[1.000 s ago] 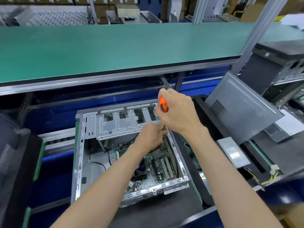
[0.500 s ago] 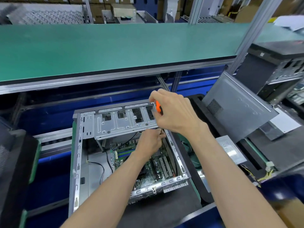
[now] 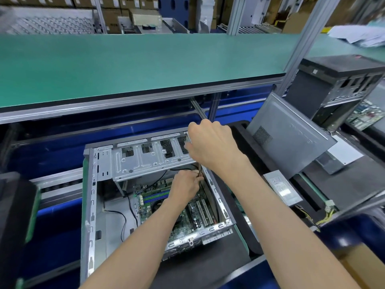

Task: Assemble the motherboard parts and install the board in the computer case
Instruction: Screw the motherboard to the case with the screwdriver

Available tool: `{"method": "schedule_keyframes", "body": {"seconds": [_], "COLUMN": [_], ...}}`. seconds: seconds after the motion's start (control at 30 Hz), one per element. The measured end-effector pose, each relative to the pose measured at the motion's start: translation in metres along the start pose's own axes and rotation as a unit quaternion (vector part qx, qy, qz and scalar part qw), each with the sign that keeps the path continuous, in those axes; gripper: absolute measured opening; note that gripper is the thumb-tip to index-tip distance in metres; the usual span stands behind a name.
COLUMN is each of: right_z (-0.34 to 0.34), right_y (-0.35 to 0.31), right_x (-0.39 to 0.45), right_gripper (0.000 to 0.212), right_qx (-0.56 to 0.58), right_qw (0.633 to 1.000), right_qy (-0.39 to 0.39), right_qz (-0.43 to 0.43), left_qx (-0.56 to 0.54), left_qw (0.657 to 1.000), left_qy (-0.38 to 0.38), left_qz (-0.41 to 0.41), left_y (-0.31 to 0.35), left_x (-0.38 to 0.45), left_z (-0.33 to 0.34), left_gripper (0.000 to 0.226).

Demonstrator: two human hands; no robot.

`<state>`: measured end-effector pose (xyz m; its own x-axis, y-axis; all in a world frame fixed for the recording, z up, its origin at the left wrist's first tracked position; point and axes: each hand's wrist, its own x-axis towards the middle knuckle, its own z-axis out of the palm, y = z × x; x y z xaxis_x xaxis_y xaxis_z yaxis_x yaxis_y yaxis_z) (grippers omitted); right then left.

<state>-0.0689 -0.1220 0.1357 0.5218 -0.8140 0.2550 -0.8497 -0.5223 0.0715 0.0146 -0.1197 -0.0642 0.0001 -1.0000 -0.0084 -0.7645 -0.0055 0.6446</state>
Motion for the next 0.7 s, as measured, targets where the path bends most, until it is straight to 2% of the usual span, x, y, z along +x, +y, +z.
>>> {"method": "schedule_keyframes", "body": {"seconds": [0.17,0.3,0.47,0.6,0.7], "right_z": [-0.006,-0.004,-0.009,-0.005,-0.008], "right_y": [0.001,-0.004,0.001,0.001,0.006], "right_x": [0.000,-0.001,0.000,0.001,0.002], "right_gripper": [0.030,0.025,0.029,0.027,0.028], "right_qx": [0.062,0.002,0.066,-0.014,0.003], "right_qw": [0.996,1.000,0.995,1.000,1.000], "right_qy": [-0.034,0.002,-0.043,0.002,-0.022], "right_qz": [-0.051,-0.017,-0.054,-0.006,-0.020], "left_qx": [-0.038,0.025,0.016,0.013,0.029], "left_qw": [0.999,0.999,0.999,0.998,0.998], "left_qy": [-0.012,-0.036,-0.038,-0.045,-0.043], "left_qz": [-0.019,0.004,-0.012,-0.042,-0.045], "left_y": [-0.011,-0.014,-0.014,-0.012,-0.010], "left_x": [0.006,0.010,0.011,0.010,0.010], "left_z": [0.007,0.010,0.010,0.010,0.010], "left_gripper": [0.024,0.025,0.024,0.026,0.026]}}
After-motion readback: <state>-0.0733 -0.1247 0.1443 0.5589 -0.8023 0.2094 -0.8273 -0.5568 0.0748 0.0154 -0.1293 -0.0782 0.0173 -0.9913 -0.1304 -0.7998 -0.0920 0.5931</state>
